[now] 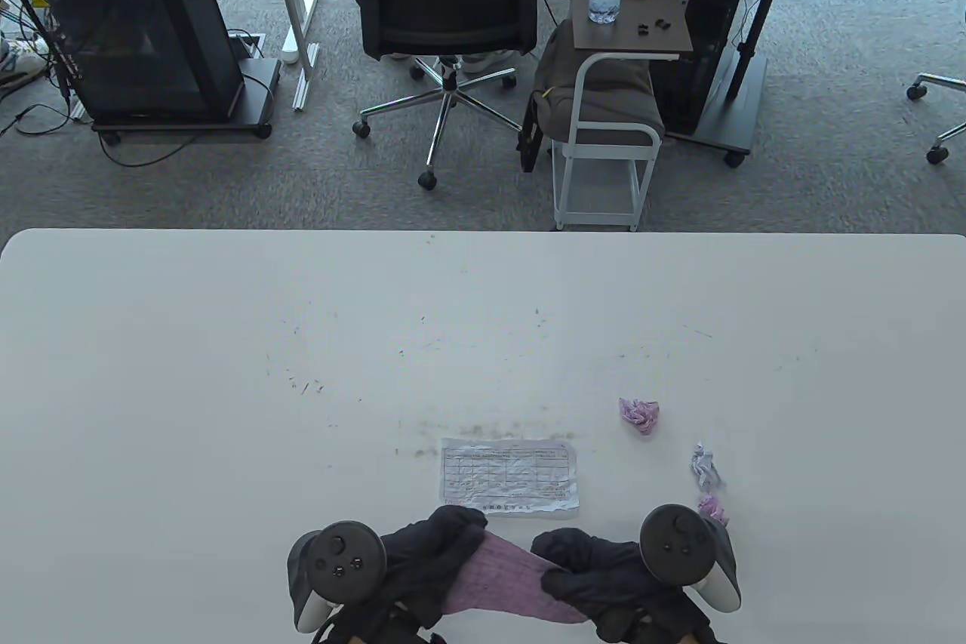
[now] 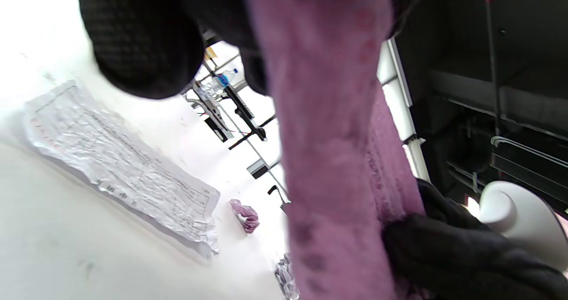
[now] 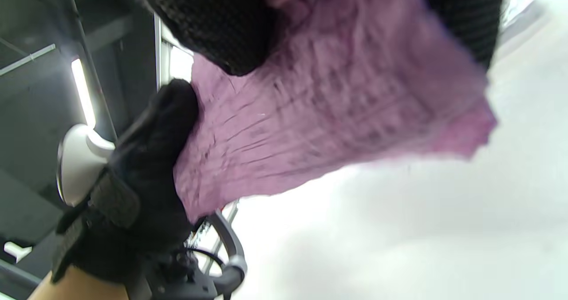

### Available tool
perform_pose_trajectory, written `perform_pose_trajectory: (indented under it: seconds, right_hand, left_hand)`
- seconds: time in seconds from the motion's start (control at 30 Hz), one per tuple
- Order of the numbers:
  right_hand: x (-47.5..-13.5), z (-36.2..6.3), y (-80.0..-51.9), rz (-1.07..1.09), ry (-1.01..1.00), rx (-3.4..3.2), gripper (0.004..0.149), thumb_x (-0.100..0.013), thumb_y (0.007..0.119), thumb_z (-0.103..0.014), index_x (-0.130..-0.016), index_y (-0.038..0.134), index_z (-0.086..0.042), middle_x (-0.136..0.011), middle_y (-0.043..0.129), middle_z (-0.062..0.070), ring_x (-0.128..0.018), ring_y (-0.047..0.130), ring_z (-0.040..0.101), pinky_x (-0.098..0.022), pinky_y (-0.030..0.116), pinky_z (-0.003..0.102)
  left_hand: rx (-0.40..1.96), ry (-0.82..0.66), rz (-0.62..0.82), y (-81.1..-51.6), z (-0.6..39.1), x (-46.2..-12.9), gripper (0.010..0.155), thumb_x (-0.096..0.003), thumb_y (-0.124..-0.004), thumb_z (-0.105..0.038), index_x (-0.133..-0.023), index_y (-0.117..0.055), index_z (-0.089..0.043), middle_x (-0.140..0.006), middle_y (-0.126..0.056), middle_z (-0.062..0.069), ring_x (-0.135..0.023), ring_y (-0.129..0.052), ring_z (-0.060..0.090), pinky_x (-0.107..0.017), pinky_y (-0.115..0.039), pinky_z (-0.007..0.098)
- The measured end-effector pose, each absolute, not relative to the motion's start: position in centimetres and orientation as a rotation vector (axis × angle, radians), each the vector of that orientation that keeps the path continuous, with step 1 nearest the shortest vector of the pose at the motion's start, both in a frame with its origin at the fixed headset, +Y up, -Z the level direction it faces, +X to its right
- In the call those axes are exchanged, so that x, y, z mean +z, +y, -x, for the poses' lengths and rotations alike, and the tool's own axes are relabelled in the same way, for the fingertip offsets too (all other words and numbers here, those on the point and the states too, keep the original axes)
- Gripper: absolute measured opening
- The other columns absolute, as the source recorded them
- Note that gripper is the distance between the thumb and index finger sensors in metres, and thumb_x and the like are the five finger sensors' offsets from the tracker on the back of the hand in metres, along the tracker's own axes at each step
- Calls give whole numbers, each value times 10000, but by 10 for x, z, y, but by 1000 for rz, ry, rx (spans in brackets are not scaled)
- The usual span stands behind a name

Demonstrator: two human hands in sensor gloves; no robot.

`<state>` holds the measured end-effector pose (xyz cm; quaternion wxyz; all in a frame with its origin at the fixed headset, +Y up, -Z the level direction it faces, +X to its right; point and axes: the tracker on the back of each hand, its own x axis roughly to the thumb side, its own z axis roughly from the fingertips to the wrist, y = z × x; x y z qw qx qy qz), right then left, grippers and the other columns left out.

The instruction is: Flatten crumpled invoices and stack

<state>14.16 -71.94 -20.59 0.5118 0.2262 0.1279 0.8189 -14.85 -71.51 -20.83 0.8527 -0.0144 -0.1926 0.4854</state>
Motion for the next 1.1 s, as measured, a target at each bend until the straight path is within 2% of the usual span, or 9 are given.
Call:
perform_pose_trajectory:
  seconds: [0.27,0.43,0.53,0.6,0.7,0.8,0.9,1.03,1.1]
  right_hand:
    - [-209,-157,-732,-272,285,2002,435,-516,834,-249,-890,702,-69,-597,978,126,-352,1022,238,-221,916,355]
    - [-211,-150,-741,-227,345,2297,432,-513,836,-274,-873,723,-64,-515,985,87,-278,1011,193,-173,907,331]
    - [-211,-143,-748,-204,419,2441,425,-509,840,-282,-857,742,-59,-487,986,76,-258,1007,189,-162,902,336]
    - [-211,-139,-752,-212,455,2533,423,-508,839,-287,-856,746,-65,-486,986,72,-259,1008,187,-163,902,335]
    - [-211,-134,-757,-236,502,2609,417,-508,834,-299,-853,754,-78,-492,986,69,-269,1008,192,-172,903,339]
    - [-210,-132,-760,-246,508,2620,413,-511,826,-304,-855,753,-88,-513,984,76,-290,1008,206,-188,901,350]
    - [-210,-130,-761,-268,479,2646,408,-512,818,-307,-857,752,-98,-549,981,91,-325,1010,226,-212,902,365]
    - [-210,-132,-761,-248,430,2654,407,-509,815,-291,-859,748,-96,-570,976,101,-344,1009,237,-225,902,373]
    - [-210,-132,-764,-247,438,2669,412,-509,813,-277,-870,736,-95,-596,969,112,-369,1009,249,-242,902,383]
  left_hand:
    - [957,-251,178,-739,154,-216,427,-593,-705,-333,-912,-791,-62,-547,-953,107,-140,-982,91,-318,-908,405]
    - [710,-291,338,-751,146,-218,432,-573,-753,-302,-914,-791,-38,-601,-941,131,-203,-1002,143,-369,-888,455]
    - [579,-314,371,-753,140,-217,462,-572,-772,-251,-986,-710,-56,-732,-888,163,-347,-1023,200,-431,-858,506]
    - [493,-318,346,-751,140,-217,554,-570,-774,-246,-1075,-588,-112,-880,-774,190,-525,-994,272,-473,-825,542]
    - [457,-382,370,-751,137,-216,608,-578,-769,-283,-1118,-488,-277,-1054,-504,212,-793,-814,418,-540,-749,581]
    - [405,-475,474,-754,126,-214,556,-575,-783,-314,-1098,-592,-302,-1114,-318,202,-938,-577,512,-623,-621,633]
    - [295,-507,588,-763,113,-210,586,-572,-786,-358,-1109,-557,-311,-1119,-159,192,-980,-379,567,-660,-515,668]
    - [177,-472,640,-773,105,-211,602,-581,-760,-375,-1125,-522,-277,-1109,-110,204,-978,-302,593,-665,-475,679]
    - [106,-418,702,-779,106,-211,632,-588,-750,-371,-1127,-426,-307,-1093,-61,209,-979,-219,589,-670,-442,670]
